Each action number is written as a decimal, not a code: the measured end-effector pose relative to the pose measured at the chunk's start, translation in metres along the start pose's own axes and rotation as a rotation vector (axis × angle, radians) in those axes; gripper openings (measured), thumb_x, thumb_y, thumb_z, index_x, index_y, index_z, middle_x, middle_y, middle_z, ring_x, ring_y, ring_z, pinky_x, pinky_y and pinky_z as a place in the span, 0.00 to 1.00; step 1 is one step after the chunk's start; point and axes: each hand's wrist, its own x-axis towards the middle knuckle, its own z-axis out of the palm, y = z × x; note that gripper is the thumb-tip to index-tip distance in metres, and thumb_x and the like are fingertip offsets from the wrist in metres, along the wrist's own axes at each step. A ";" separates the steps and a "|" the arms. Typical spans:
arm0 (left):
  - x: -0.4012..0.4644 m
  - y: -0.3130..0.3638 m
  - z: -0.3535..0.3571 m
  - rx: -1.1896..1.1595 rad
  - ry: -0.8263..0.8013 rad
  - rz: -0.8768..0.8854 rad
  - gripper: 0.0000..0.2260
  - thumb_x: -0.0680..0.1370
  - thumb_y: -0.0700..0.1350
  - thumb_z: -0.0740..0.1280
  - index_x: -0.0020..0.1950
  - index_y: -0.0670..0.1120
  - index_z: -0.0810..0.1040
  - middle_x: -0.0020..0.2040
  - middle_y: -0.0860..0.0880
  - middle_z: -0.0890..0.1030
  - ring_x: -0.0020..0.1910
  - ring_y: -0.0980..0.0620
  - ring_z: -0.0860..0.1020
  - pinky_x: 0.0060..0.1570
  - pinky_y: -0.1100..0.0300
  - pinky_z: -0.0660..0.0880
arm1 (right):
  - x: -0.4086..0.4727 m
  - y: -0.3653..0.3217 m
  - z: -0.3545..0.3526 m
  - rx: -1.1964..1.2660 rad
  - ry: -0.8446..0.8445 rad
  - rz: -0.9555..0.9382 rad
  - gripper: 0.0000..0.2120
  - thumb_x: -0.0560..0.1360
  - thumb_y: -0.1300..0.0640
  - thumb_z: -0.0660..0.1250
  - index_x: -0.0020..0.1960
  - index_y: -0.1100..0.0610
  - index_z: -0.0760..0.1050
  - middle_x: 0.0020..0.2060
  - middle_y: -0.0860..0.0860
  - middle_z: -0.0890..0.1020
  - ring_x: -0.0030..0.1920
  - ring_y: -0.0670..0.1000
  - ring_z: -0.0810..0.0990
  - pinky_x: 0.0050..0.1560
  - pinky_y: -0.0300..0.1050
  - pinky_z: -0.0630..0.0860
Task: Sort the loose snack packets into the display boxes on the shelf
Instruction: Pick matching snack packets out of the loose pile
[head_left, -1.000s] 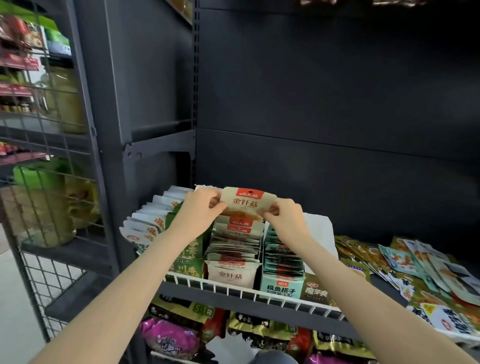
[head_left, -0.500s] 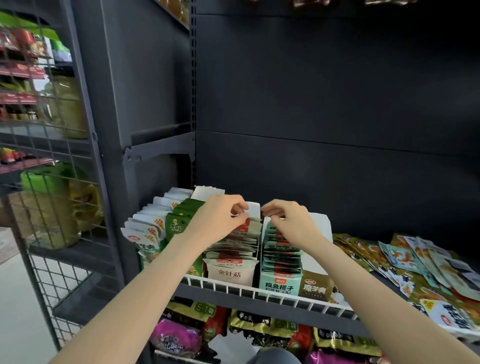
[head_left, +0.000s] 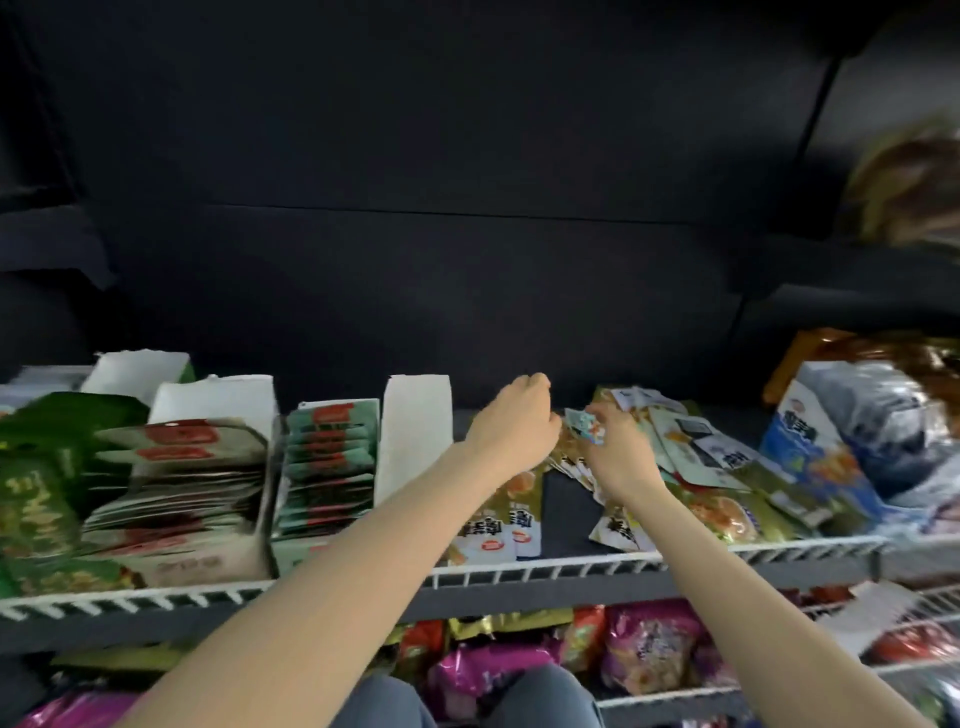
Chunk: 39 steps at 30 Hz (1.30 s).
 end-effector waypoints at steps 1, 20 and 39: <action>0.012 0.002 0.016 0.014 -0.068 -0.007 0.18 0.81 0.44 0.56 0.71 0.42 0.63 0.68 0.43 0.68 0.66 0.44 0.69 0.62 0.50 0.69 | 0.008 0.017 -0.002 -0.033 -0.036 0.062 0.26 0.77 0.58 0.62 0.73 0.57 0.61 0.66 0.60 0.71 0.64 0.61 0.71 0.57 0.49 0.71; 0.073 -0.005 0.109 -0.118 -0.106 -0.091 0.30 0.77 0.37 0.62 0.76 0.47 0.56 0.74 0.43 0.60 0.73 0.45 0.60 0.70 0.55 0.61 | 0.035 0.061 -0.011 -0.319 0.113 -0.246 0.15 0.79 0.62 0.57 0.62 0.53 0.76 0.49 0.54 0.83 0.48 0.56 0.80 0.44 0.46 0.76; -0.045 -0.056 -0.096 -0.191 0.495 0.000 0.10 0.76 0.51 0.68 0.38 0.52 0.68 0.39 0.55 0.78 0.44 0.51 0.77 0.36 0.58 0.72 | -0.030 -0.084 -0.038 0.879 -0.084 -0.187 0.07 0.74 0.64 0.69 0.48 0.55 0.80 0.44 0.51 0.85 0.45 0.48 0.84 0.44 0.38 0.81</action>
